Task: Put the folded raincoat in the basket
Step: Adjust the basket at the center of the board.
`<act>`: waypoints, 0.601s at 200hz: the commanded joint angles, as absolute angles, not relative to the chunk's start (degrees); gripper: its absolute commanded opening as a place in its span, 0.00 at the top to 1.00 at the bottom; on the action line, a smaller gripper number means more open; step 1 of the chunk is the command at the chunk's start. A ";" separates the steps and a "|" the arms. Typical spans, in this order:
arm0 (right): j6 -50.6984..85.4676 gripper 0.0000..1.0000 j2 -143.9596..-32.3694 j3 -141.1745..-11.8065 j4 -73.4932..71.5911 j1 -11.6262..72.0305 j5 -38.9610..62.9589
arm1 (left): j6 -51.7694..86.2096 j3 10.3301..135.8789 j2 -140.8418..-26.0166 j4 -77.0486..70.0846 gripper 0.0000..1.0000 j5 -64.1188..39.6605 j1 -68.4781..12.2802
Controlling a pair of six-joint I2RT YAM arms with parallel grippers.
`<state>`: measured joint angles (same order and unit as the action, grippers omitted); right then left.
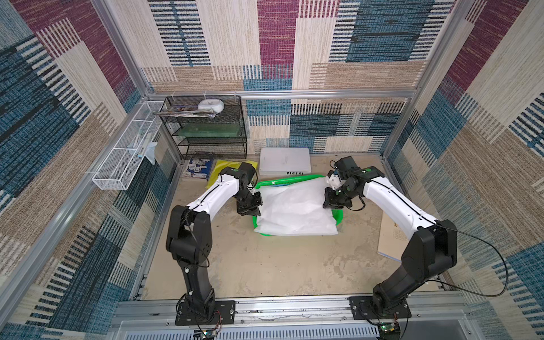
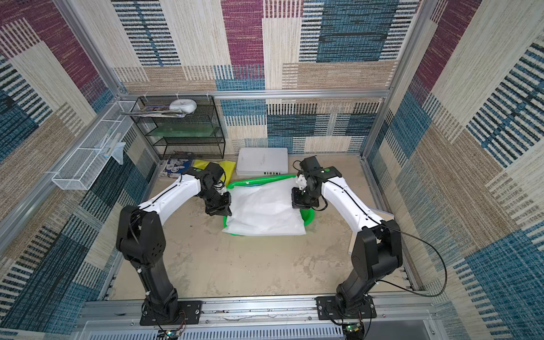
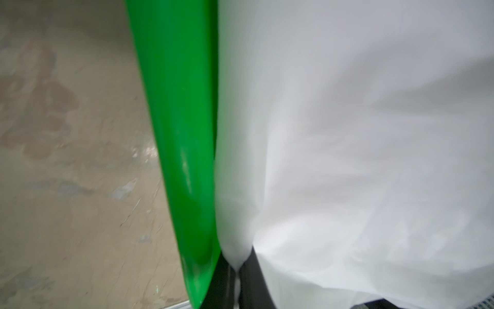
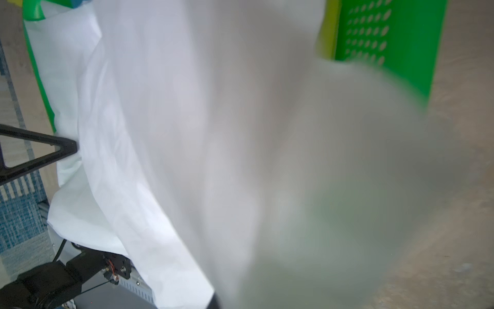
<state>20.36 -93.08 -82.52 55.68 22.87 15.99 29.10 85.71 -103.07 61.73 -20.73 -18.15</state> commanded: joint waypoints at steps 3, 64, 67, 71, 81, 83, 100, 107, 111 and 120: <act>22.32 1.00 -91.89 -82.41 53.20 25.28 18.54 | 27.60 80.27 -94.50 61.75 1.00 -19.93 -17.61; 18.28 1.00 -98.98 -97.23 59.74 22.10 12.43 | 29.61 85.52 -90.76 60.29 1.00 -19.46 -17.30; 18.23 1.00 -99.37 -97.62 59.94 21.94 12.20 | 29.82 85.39 -91.02 59.81 1.00 -19.55 -17.31; 18.13 1.00 -99.89 -97.86 59.94 21.66 12.26 | 30.04 85.32 -91.29 59.32 1.00 -19.66 -17.27; 17.24 1.00 -101.36 -98.32 60.45 21.02 13.54 | 30.33 85.34 -92.51 58.87 1.00 -19.99 -17.29; 17.14 1.00 -101.74 -98.45 60.66 20.94 13.71 | 30.39 85.34 -92.74 58.88 1.00 -20.03 -17.31; 16.63 1.00 -103.09 -97.67 60.31 20.92 14.11 | 30.73 83.79 -94.25 57.97 1.00 -20.02 -17.27; 16.56 1.00 -103.10 -96.59 59.31 20.81 14.30 | 30.82 82.57 -94.48 57.07 1.00 -20.10 -17.31; 16.66 1.00 -103.10 -96.05 58.84 20.78 14.36 | 30.78 81.91 -94.58 56.54 1.00 -20.14 -17.31; 16.55 1.00 -103.42 -95.20 58.56 20.83 14.50 | 30.83 80.62 -94.80 55.85 1.00 -19.82 -17.31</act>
<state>17.67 -103.13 -96.64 58.61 20.88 14.41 30.06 83.00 -94.26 57.56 -19.86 -17.39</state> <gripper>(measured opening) 0.079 0.085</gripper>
